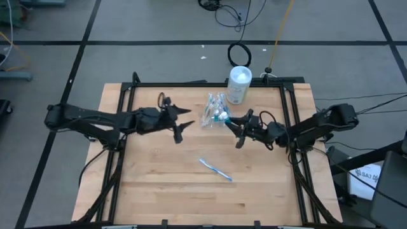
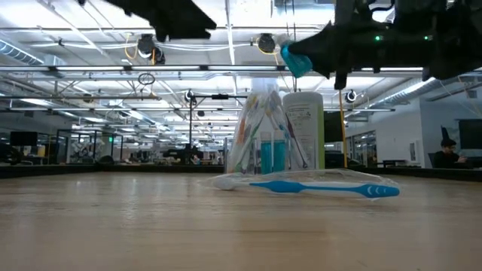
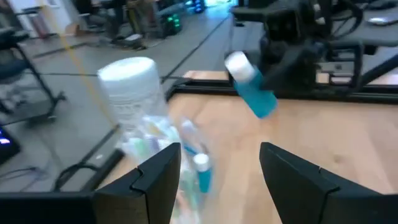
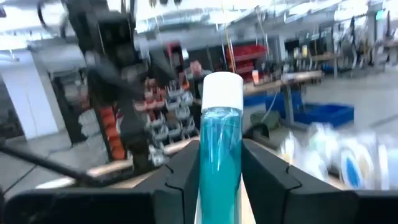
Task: Pick & Place toothbrushing station
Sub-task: Put the blue mouthwash into the transparent organizer
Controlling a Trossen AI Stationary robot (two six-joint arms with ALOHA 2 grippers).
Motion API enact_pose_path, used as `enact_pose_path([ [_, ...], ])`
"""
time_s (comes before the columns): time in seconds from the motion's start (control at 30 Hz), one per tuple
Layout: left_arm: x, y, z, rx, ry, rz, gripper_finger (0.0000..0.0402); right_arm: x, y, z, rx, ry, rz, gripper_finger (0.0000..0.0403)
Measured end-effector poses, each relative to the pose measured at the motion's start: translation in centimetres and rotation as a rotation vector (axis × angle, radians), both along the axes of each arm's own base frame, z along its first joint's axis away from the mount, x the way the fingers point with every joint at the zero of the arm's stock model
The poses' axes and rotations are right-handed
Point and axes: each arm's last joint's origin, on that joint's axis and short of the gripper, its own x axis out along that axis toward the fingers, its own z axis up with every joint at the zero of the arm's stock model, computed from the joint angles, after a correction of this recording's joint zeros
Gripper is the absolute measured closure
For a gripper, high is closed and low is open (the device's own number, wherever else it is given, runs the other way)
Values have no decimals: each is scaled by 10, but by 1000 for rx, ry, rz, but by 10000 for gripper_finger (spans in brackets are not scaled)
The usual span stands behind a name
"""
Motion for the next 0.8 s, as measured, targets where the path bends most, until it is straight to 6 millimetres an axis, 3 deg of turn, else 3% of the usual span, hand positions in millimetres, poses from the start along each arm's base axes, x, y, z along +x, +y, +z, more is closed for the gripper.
enact_pose_path([
  [0.33,21,11,-44,-113,-217,-163,176,10,-1,4,-70,-30,-17,303],
  [0.5,39,15,-66,-146,-207,-181,176,10,-1,2,-70,-17,-11,303],
  [0.8,48,16,-76,-100,-222,-188,176,11,-1,-1,-87,19,27,303],
])
